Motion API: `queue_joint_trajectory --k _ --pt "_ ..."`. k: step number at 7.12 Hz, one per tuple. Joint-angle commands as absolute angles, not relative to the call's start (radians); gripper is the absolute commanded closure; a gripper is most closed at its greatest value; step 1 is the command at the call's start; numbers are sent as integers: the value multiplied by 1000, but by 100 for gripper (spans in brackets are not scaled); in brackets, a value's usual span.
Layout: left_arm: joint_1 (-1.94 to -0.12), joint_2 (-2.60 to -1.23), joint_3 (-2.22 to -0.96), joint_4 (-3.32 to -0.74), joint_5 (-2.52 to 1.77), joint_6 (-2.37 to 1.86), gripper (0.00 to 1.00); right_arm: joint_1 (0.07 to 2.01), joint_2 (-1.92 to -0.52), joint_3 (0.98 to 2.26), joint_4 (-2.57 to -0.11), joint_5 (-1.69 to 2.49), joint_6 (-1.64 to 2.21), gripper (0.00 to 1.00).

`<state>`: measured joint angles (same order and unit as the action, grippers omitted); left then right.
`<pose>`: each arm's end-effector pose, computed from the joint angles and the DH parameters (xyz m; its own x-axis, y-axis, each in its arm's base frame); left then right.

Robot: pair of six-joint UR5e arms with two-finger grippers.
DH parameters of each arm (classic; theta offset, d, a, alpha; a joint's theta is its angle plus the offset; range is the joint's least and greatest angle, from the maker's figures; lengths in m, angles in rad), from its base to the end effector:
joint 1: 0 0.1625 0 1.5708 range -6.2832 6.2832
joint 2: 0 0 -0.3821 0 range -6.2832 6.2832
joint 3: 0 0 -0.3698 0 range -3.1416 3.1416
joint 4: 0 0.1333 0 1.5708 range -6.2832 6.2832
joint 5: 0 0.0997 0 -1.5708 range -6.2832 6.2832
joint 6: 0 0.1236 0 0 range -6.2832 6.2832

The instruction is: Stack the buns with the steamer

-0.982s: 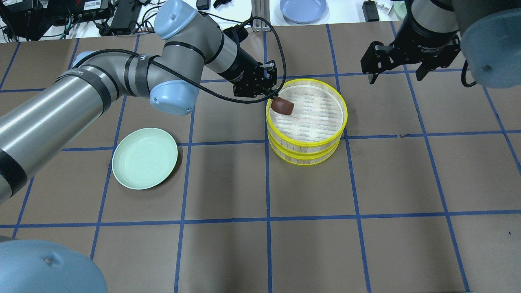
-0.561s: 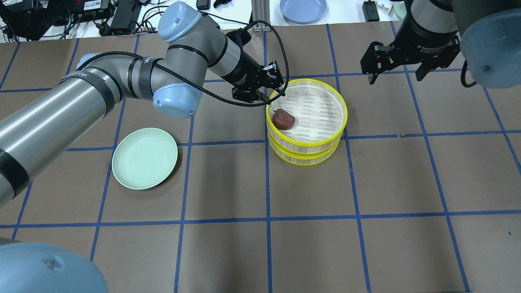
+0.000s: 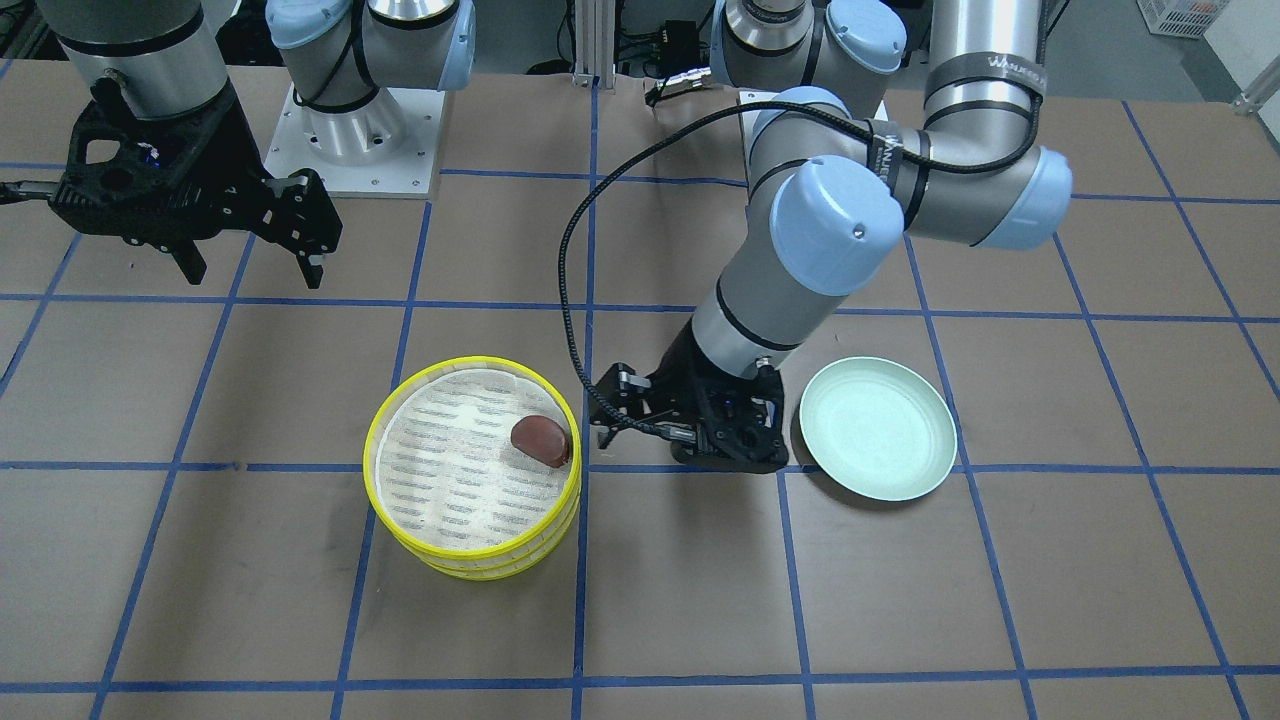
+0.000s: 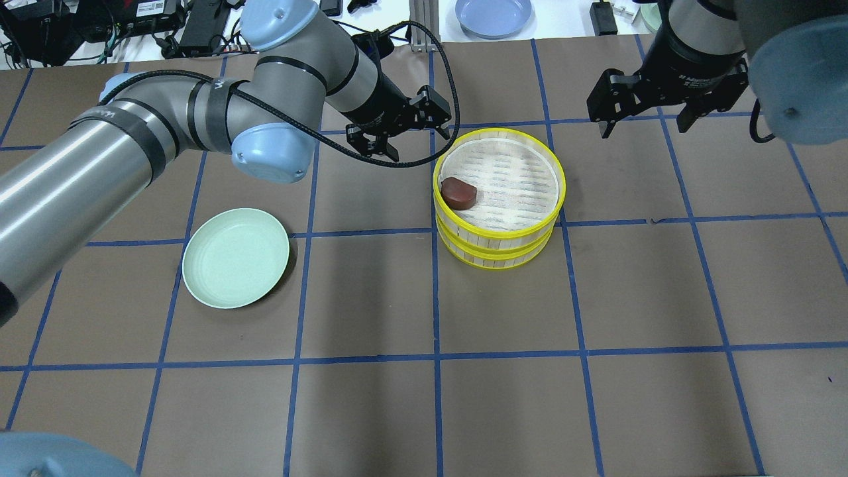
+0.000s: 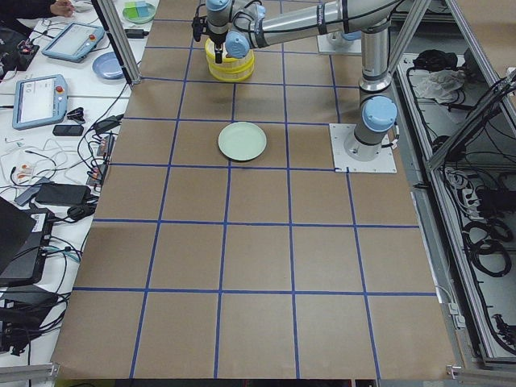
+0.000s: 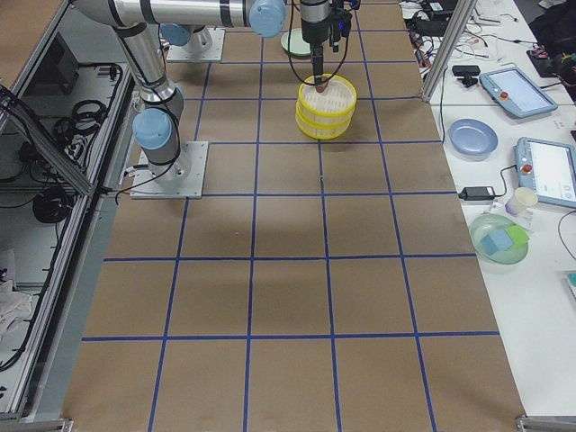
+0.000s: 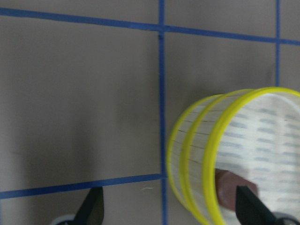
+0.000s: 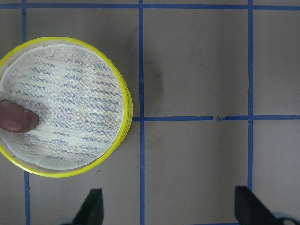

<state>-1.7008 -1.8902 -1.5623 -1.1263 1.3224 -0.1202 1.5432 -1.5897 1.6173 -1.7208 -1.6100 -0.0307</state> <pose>-0.2384 -0.5606 0.3067 -0.9654 0.0391 0.2579 0.0128 0.9946 -0.1030 0.1153 -0.4798 0.4239 -0.9991 0.0019 0.0426 -0.0033 0.9927 -0.1208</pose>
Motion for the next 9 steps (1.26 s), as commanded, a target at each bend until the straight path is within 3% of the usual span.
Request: queue_joint_trajectory --k 1,3,9 --pt "-1544 -1815 -1502 -1370 1462 174 0 1543 -1591 1620 -1721 -1611 -31 0" --pt "-1425 -1748 -1499 -1439 1498 277 0 1543 -1591 1620 -1721 -1611 -31 0" --pt "-1448 -1572 -1520 -1624 1572 192 0 1543 -1598 1620 -1700 -1542 11 0"
